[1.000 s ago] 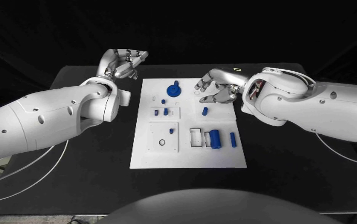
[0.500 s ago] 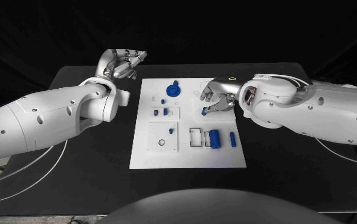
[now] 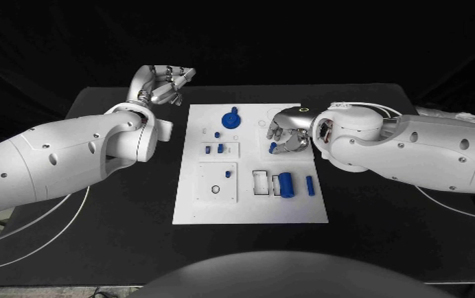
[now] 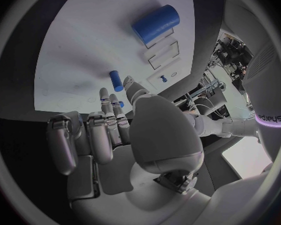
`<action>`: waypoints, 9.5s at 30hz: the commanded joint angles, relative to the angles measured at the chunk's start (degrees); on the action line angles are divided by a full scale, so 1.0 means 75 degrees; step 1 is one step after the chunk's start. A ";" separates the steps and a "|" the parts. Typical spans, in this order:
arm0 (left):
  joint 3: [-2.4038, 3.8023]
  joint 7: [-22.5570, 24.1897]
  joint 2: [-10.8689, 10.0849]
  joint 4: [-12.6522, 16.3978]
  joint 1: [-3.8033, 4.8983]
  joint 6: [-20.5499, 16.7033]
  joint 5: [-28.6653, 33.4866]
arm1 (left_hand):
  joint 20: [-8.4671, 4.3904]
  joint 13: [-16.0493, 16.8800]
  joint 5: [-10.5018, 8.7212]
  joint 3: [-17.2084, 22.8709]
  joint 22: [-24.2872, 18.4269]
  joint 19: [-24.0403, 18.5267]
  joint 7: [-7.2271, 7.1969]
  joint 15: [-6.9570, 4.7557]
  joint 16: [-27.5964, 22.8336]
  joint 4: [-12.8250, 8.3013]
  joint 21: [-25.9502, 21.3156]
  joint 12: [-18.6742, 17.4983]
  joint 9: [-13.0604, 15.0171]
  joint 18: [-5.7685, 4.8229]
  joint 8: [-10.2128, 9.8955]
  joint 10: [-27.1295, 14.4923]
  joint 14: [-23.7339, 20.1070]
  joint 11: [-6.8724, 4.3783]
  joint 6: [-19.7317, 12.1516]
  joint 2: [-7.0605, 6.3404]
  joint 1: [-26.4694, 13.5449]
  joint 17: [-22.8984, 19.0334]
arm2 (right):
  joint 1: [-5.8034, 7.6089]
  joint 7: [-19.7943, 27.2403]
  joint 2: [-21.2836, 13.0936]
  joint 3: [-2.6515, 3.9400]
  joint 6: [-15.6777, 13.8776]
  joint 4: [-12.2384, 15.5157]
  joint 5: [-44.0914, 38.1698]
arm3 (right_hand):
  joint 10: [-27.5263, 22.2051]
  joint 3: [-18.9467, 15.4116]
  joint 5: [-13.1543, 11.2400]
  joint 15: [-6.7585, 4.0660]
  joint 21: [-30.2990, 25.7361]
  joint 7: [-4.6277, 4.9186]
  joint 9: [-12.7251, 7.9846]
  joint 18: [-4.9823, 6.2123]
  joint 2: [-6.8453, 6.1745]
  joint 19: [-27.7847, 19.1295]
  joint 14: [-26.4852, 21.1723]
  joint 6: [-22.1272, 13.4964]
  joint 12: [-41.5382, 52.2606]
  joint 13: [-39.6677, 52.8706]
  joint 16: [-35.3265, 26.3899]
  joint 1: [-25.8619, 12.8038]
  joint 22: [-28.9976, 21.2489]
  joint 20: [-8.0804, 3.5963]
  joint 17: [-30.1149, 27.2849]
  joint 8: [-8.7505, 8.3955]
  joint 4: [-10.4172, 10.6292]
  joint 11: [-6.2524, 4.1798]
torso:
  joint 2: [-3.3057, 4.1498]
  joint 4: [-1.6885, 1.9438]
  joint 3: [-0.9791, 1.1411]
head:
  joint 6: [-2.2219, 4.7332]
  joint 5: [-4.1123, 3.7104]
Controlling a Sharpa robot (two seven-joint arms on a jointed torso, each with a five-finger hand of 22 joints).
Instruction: Assemble the parts on the task board
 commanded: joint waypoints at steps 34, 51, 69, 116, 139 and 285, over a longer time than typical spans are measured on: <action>0.0006 0.0108 0.0002 0.0025 0.0007 0.0083 -0.0030 | 0.0022 0.0010 0.0036 -0.0039 -0.0002 0.0052 0.0003 0.0012 -0.0040 -0.0009 -0.0030 0.0043 0.0008 0.0021 0.0037 -0.0022 0.0035 -0.0015 -0.0034 0.0074 0.0027 -0.0004 | -0.0116 -0.0191 0.0170 0.0000 0.0071 -0.0133 -0.0247 | 0.1531 0.0831 -0.0017 -0.0699 0.0034 -0.0319 0.0121 -0.0052 0.0697 0.0786 0.0810 0.1325 -0.0052 -0.0042 0.0031 0.0660 0.2012 -0.0653 0.2011 0.0307 -0.0079 -0.0653 | -0.0012 -0.0001 -0.0003 | 0.0001 0.0021; 0.0006 0.0104 -0.0032 0.0034 0.0007 0.0079 -0.0031 | 0.0022 0.0010 0.0036 -0.0039 -0.0002 0.0052 0.0003 0.0012 -0.0040 -0.0009 -0.0030 0.0043 0.0008 0.0021 0.0037 -0.0022 0.0035 -0.0015 -0.0034 0.0074 0.0027 -0.0004 | 0.0221 0.0183 -0.0278 0.0018 -0.1145 0.0468 0.0142 | 0.1605 0.0917 0.0011 -0.0633 0.0034 -0.0266 0.0128 -0.0052 0.0746 0.0786 0.0810 0.1362 -0.0108 -0.0044 0.0031 0.0667 0.2012 -0.0628 0.2011 0.0300 -0.0051 -0.0616 | -0.0011 0.0001 -0.0010 | 0.0001 0.0065; 0.0006 0.0100 0.0009 -0.0008 0.0006 0.0097 -0.0031 | 0.0020 0.0012 0.0040 -0.0059 -0.0001 0.0061 0.0001 0.0009 -0.0050 -0.0009 -0.0045 0.0045 0.0011 0.0021 0.0044 -0.0020 0.0033 -0.0016 -0.0031 0.0086 0.0044 -0.0019 | 0.0491 0.0476 -0.0312 0.0029 -0.1345 0.0954 0.0490 | 0.1590 0.0946 0.0010 -0.0560 0.0034 -0.0214 0.0134 -0.0052 0.0700 0.0786 0.0810 0.1386 -0.0172 -0.0049 0.0031 0.0654 0.2012 -0.0576 0.2011 0.0289 -0.0030 -0.0557 | -0.0008 0.0006 0.0002 | 0.0001 0.0085; 0.0005 0.0115 0.0082 -0.0095 -0.0001 0.0195 -0.0064 | 0.0017 0.0014 0.0052 -0.0074 0.0001 0.0071 -0.0003 0.0007 -0.0041 -0.0011 -0.0057 0.0046 0.0015 0.0021 0.0051 -0.0020 0.0041 -0.0019 -0.0026 0.0105 0.0071 -0.0017 | -0.0293 0.1913 0.2119 0.0025 0.0124 0.0169 -0.1583 | 0.1325 0.1018 0.0009 -0.0472 0.0034 -0.0153 0.0118 -0.0052 0.0561 0.0786 0.0810 0.1310 -0.0216 -0.0057 0.0031 0.0697 0.2012 -0.0470 0.2011 0.0182 -0.0052 -0.0482 | -0.0012 -0.0010 -0.0003 | 0.0001 0.0317; 0.0005 0.0113 0.0108 -0.0124 -0.0022 0.0243 -0.0066 | 0.0017 0.0014 0.0052 -0.0074 0.0001 0.0071 -0.0003 0.0007 -0.0041 -0.0011 -0.0057 0.0046 0.0015 0.0021 0.0051 -0.0020 0.0041 -0.0019 -0.0026 0.0105 0.0071 -0.0017 | -0.0412 0.1805 0.2233 0.0022 0.0714 0.0019 -0.2022 | 0.1181 0.1047 -0.0010 -0.0518 0.0034 -0.0165 0.0107 -0.0052 0.0542 0.0786 0.0810 0.1257 -0.0216 -0.0057 0.0031 0.0682 0.2012 -0.0482 0.2011 0.0130 -0.0037 -0.0491 | -0.0001 -0.0005 0.0002 | 0.0001 0.0231; 0.0006 0.0105 0.0075 -0.0157 -0.0024 0.0255 -0.0121 | 0.0015 0.0015 0.0064 -0.0090 0.0000 0.0076 -0.0004 0.0005 -0.0043 -0.0010 -0.0081 0.0044 0.0017 0.0023 0.0055 -0.0023 0.0042 -0.0020 -0.0026 0.0126 0.0099 -0.0024 | -0.0543 0.1688 0.2210 0.0022 0.0328 -0.0042 -0.1774 | -0.0993 -0.0021 -0.0077 -0.0255 0.0034 -0.0467 -0.0134 -0.0052 -0.0422 0.0786 0.0810 -0.2687 -0.0177 -0.0025 0.0031 -0.0304 0.2012 -0.0244 0.2011 -0.0150 0.0178 -0.0080 | -0.0001 0.0004 -0.0002 | 0.0001 0.0089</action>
